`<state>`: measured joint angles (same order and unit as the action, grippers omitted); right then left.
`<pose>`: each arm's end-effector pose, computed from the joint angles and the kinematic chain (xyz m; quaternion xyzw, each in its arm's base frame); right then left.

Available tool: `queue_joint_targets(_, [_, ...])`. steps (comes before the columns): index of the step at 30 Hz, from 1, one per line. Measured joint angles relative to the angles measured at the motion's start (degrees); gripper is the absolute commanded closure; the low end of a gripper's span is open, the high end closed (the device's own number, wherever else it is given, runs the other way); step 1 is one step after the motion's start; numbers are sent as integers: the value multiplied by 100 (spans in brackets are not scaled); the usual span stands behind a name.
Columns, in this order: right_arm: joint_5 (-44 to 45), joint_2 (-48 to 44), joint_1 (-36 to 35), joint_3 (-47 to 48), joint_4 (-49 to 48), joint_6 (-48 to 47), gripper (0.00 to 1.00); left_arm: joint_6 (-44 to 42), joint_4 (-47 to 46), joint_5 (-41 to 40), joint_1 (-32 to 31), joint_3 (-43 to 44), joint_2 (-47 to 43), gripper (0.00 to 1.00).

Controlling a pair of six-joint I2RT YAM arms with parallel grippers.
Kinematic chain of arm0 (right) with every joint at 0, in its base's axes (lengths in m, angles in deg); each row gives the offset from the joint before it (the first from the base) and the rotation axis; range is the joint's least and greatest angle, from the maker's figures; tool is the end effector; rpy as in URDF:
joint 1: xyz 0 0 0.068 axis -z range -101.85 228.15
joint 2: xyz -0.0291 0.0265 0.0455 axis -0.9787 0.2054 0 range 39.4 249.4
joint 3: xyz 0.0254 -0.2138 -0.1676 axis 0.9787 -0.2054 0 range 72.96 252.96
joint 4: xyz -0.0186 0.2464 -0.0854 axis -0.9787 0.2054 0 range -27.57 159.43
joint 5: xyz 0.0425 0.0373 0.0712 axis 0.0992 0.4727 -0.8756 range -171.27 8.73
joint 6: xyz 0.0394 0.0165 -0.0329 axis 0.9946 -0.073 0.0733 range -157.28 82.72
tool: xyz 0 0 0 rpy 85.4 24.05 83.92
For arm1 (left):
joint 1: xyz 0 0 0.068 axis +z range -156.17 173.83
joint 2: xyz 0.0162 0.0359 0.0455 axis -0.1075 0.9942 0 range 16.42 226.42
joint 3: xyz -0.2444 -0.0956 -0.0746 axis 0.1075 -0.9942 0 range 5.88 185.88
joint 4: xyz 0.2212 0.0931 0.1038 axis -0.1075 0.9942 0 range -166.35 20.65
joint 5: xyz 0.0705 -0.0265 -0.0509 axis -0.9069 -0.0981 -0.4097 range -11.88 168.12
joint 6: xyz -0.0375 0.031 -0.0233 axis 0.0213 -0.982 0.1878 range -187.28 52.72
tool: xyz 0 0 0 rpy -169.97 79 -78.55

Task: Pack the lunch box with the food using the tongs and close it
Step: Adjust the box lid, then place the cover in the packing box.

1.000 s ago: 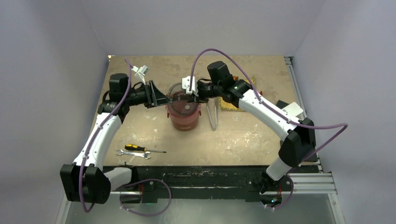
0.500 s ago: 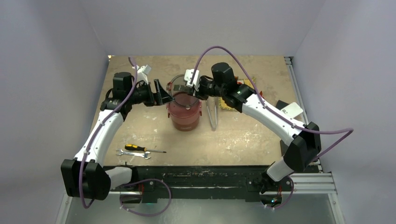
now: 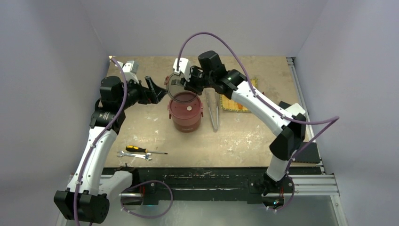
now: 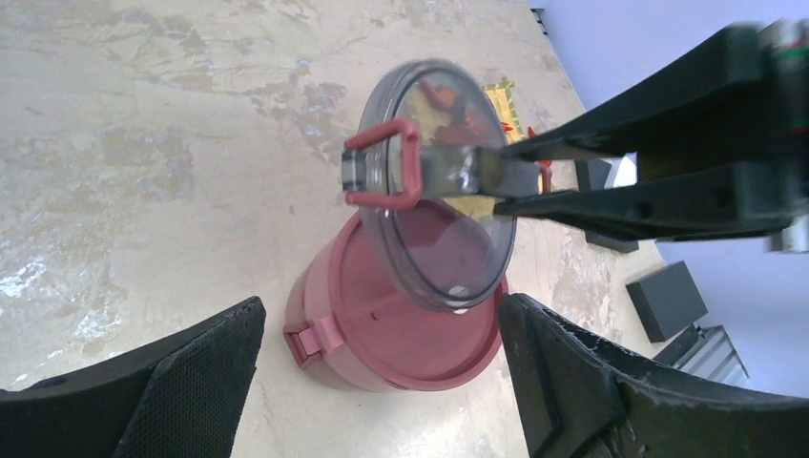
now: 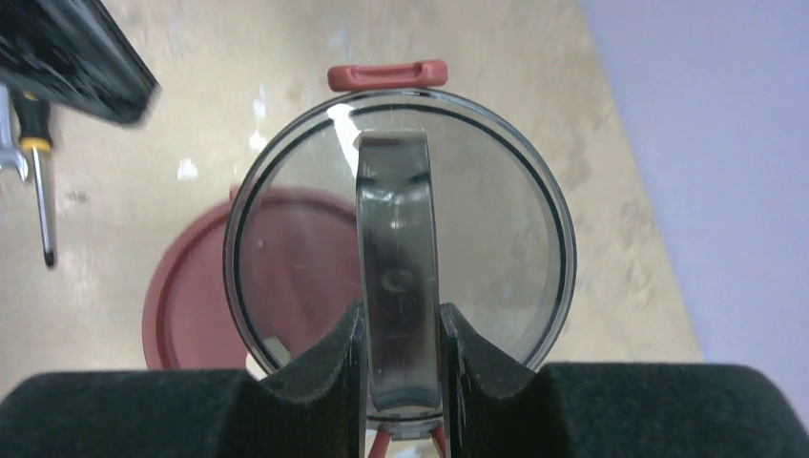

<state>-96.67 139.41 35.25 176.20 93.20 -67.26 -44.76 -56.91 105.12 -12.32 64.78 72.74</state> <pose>0.2889 0.2813 0.3972 -0.5591 0.6404 0.1716 0.4978 0.2138 -0.0393 0.3735 0.0265 0.7928 -0.3252 0.5148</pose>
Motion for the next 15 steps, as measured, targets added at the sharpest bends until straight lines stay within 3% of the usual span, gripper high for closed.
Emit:
queue_joint_targets(11, [466,603,-376,330,1097,116,100,321,-74,-304,2,-20,142,11])
queue_joint_targets(15, [546,658,-516,501,1353,151,100,446,-177,-188,2,-63,330,21])
